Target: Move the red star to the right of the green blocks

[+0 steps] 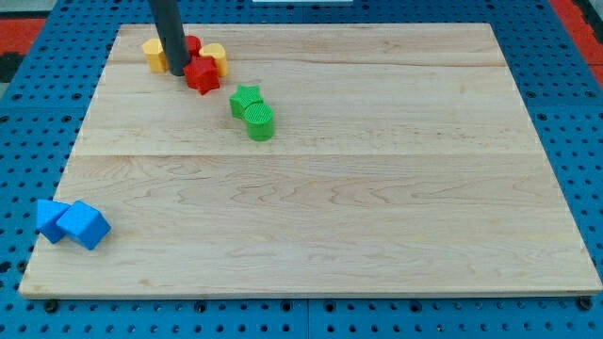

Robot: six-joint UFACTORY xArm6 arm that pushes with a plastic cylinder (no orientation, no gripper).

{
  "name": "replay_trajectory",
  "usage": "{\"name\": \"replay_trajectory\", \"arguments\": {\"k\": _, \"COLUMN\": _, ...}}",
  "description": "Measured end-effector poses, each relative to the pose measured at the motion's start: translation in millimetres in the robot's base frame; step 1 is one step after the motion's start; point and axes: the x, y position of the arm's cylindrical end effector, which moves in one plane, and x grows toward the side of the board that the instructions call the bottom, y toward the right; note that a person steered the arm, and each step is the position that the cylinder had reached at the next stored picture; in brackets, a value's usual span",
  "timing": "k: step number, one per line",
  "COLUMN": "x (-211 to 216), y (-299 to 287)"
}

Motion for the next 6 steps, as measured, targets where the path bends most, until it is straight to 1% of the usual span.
{"name": "replay_trajectory", "arguments": {"k": 2, "x": 0.8, "y": 102.1}}
{"name": "replay_trajectory", "arguments": {"k": 3, "x": 15.9, "y": 76.8}}
{"name": "replay_trajectory", "arguments": {"k": 4, "x": 17.9, "y": 147.4}}
{"name": "replay_trajectory", "arguments": {"k": 5, "x": 30.8, "y": 234.5}}
{"name": "replay_trajectory", "arguments": {"k": 6, "x": 33.9, "y": 247.6}}
